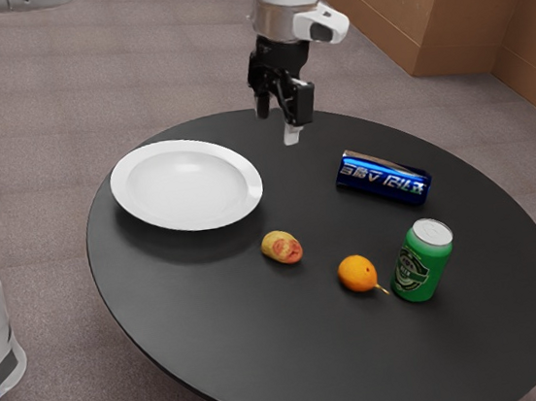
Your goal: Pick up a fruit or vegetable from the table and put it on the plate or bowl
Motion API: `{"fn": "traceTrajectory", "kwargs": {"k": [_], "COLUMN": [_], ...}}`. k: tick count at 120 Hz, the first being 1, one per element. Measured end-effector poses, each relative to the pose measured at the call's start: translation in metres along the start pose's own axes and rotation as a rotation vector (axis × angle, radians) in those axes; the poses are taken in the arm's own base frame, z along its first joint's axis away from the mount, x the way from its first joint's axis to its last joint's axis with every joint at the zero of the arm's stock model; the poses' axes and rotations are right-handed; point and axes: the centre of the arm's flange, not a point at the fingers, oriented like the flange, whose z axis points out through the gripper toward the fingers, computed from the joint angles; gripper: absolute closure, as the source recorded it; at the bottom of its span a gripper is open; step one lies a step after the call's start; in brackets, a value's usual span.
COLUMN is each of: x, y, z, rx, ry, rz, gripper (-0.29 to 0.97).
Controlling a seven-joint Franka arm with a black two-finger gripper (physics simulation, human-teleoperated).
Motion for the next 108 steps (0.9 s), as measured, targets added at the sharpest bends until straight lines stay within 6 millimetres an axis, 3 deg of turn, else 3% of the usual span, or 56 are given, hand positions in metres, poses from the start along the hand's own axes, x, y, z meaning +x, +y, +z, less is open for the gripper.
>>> {"fn": "traceTrajectory", "kwargs": {"k": [13,34,56,72,80,96,108], "x": [0.001,0.018,0.045,0.06,0.07,0.089,0.091], "y": [0.001,0.007,0.029,0.036,0.028,-0.011,-0.01], "z": [0.007,0.035,0.059,0.094,0.112,0.126,0.133], "rx": [0.007,0.039,0.053,0.113,0.135,0.154,0.162], "ry": [-0.022,-0.074,-0.109,-0.147,-0.169,-0.181,-0.173], "rz": [-0.134,-0.304,-0.41,-0.469,-0.515,-0.637,-0.642], "gripper": [0.0,0.0,0.0,0.0,0.0,0.0,0.0]}}
